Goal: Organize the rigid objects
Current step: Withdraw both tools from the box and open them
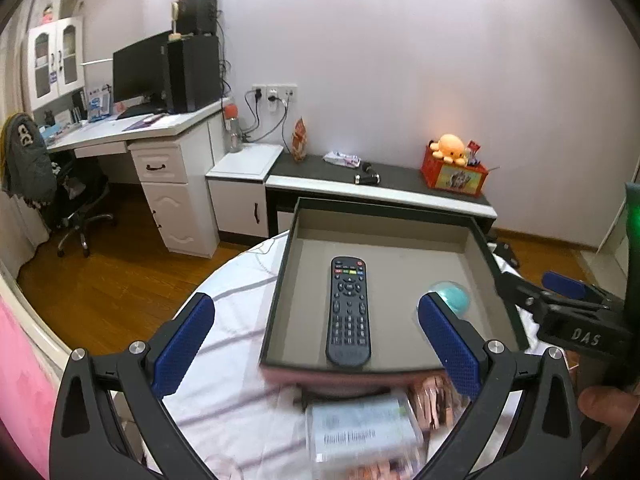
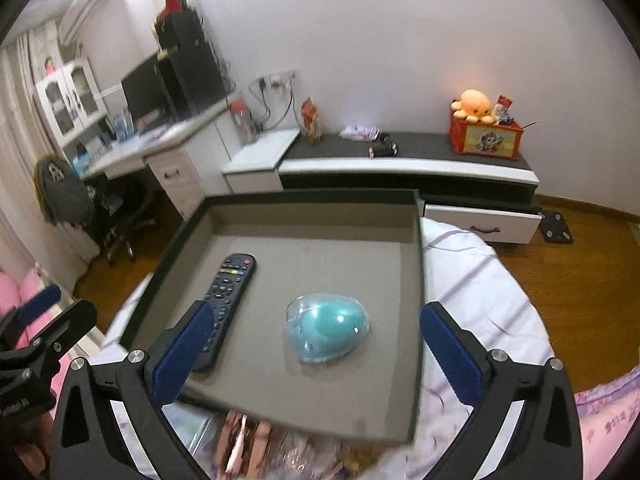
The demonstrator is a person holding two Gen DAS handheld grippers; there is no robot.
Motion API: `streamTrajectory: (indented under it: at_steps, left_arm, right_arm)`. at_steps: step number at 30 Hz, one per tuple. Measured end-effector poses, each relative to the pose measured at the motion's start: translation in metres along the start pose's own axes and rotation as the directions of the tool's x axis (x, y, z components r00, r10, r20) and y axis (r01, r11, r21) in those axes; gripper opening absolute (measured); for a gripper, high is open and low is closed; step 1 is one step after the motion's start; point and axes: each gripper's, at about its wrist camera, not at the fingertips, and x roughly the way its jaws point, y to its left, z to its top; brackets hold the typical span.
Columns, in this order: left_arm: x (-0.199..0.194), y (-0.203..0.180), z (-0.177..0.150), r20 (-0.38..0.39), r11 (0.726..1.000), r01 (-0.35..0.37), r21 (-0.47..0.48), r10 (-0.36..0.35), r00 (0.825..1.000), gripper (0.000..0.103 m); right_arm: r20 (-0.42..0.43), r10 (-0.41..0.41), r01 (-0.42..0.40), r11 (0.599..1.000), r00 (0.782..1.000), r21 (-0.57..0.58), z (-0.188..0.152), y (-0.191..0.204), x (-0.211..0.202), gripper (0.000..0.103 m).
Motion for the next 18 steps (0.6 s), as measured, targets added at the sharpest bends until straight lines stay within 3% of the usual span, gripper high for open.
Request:
streamTrajectory:
  at_steps: [10, 18]
  left_arm:
    - [-0.090, -0.001, -0.041, 0.070, 0.999, -0.037, 0.009, 0.036, 0.997, 0.103]
    - [-0.140, 0.004, -0.073, 0.089, 0.998, -0.067, -0.011, 0.068, 0.994, 0.103]
  right_arm:
    - [0.112, -0.017, 0.016, 1.000, 0.994, 0.010, -0.052, 0.009, -0.098, 0.103]
    - [0.248, -0.061, 0.063, 0.998, 0.967, 0.002, -0.096, 0.027, -0.176, 0.103]
